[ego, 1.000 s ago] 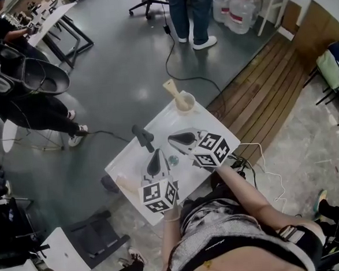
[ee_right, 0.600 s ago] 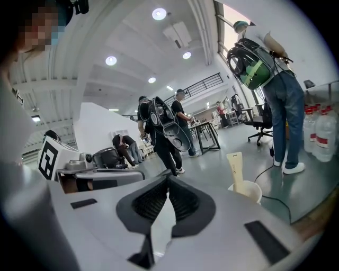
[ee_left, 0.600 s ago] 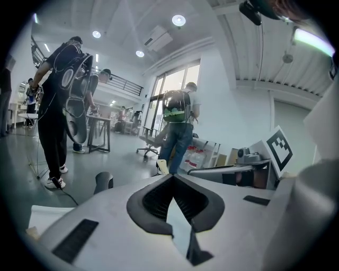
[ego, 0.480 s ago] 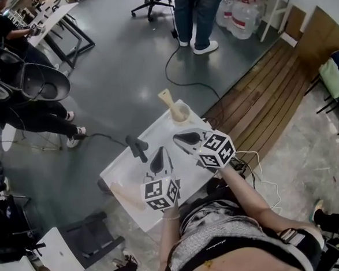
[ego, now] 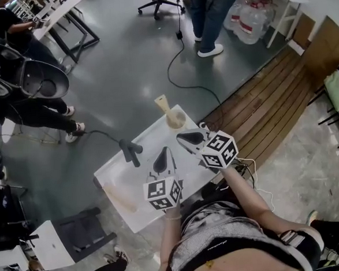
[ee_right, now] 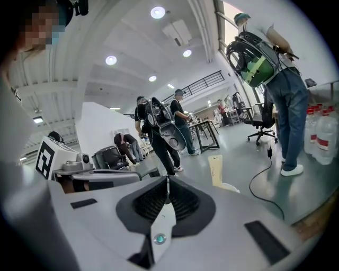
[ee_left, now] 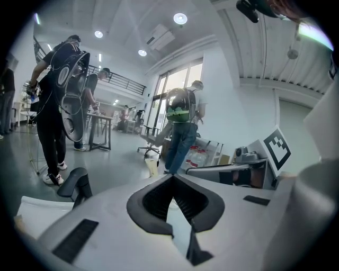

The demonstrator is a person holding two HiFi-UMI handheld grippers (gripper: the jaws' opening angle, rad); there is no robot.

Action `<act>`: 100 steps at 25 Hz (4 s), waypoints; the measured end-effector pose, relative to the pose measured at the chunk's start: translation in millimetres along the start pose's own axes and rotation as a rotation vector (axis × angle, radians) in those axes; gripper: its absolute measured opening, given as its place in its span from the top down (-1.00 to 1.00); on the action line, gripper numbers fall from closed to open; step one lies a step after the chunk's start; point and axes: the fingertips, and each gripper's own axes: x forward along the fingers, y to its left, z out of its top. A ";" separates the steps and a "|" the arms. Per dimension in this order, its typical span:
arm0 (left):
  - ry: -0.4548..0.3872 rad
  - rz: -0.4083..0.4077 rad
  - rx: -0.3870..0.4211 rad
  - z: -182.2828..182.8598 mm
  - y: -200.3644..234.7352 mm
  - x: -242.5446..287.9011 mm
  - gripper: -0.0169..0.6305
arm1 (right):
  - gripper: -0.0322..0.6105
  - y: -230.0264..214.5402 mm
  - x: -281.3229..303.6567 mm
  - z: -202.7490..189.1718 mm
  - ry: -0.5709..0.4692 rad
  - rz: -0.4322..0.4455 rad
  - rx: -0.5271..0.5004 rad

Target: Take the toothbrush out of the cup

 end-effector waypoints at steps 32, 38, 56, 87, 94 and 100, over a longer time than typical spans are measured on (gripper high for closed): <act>0.012 0.120 -0.045 -13.0 1.4 0.6 0.95 | 0.69 -61.7 34.6 -5.6 0.104 -0.041 -0.116; 0.019 0.122 -0.047 -15.2 0.3 -3.7 0.95 | 0.69 -72.2 44.6 -11.8 0.135 -0.070 -0.127; 0.019 0.189 -0.079 -24.2 20.2 -21.6 0.95 | 0.69 -107.5 72.5 -33.7 0.230 -0.167 -0.159; 0.018 0.273 -0.119 -28.5 48.7 -37.7 0.95 | 0.17 -143.8 117.9 -45.2 0.310 -0.281 -0.149; 0.029 0.268 -0.126 -30.6 49.3 -35.0 0.95 | 0.16 -148.0 129.4 -46.6 0.331 -0.285 -0.155; 0.035 0.274 -0.132 -32.2 53.6 -37.8 0.95 | 0.20 -151.9 131.8 -47.6 0.351 -0.311 -0.177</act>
